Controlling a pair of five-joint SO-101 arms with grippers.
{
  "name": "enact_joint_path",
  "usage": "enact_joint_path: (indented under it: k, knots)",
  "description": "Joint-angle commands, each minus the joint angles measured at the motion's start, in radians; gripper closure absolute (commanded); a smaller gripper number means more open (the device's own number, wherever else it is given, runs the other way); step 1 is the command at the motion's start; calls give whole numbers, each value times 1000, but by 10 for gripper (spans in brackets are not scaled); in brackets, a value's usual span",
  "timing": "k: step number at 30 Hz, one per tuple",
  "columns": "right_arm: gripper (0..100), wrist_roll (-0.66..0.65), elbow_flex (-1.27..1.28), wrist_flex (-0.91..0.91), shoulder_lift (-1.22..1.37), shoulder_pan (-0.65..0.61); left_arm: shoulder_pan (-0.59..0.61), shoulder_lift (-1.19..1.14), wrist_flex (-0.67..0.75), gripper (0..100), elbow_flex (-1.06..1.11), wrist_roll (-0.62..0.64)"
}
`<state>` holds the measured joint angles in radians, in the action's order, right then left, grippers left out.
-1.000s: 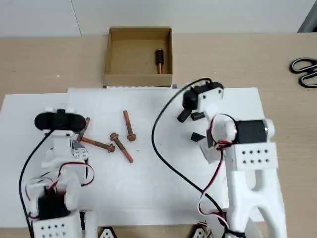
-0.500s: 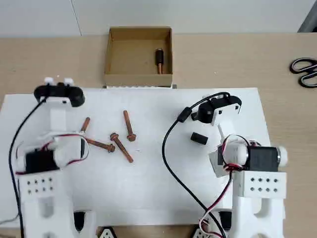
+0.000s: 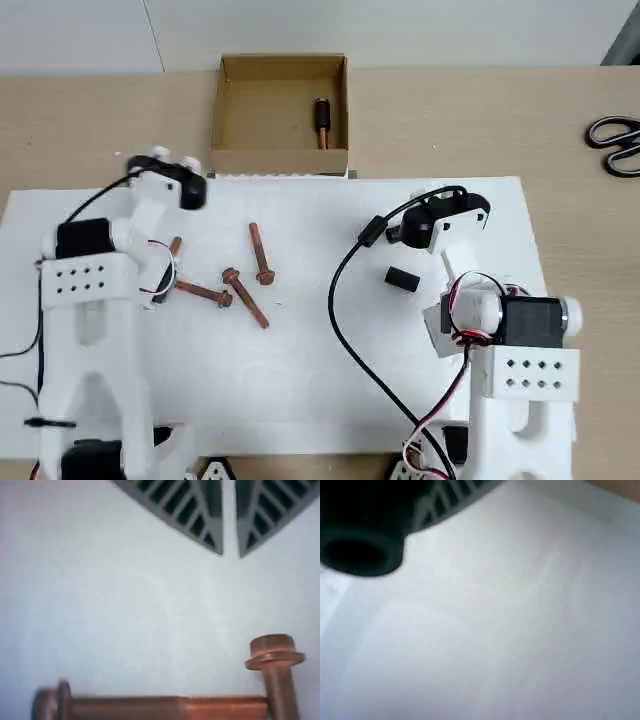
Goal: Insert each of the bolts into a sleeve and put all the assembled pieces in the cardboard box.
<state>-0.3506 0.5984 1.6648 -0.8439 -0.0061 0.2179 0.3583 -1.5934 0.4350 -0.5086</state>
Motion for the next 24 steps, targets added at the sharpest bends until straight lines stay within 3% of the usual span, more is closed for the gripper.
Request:
enact_joint_path:
  k: [1, 13, 18, 24]
  knots:
    - [994, 9, -5, -1, -18, 8, -6, -25, -11, 993, -70, -187]
    - [994, 5, -5, -1, -13, 5, -25, -193, 121, 991, -82, -750]
    - [994, 3, -5, -1, -13, 7, -74, -235, 118, 904, -82, -812]
    - [994, 5, -5, -1, -13, 8, -149, -239, 98, 901, -82, -864]
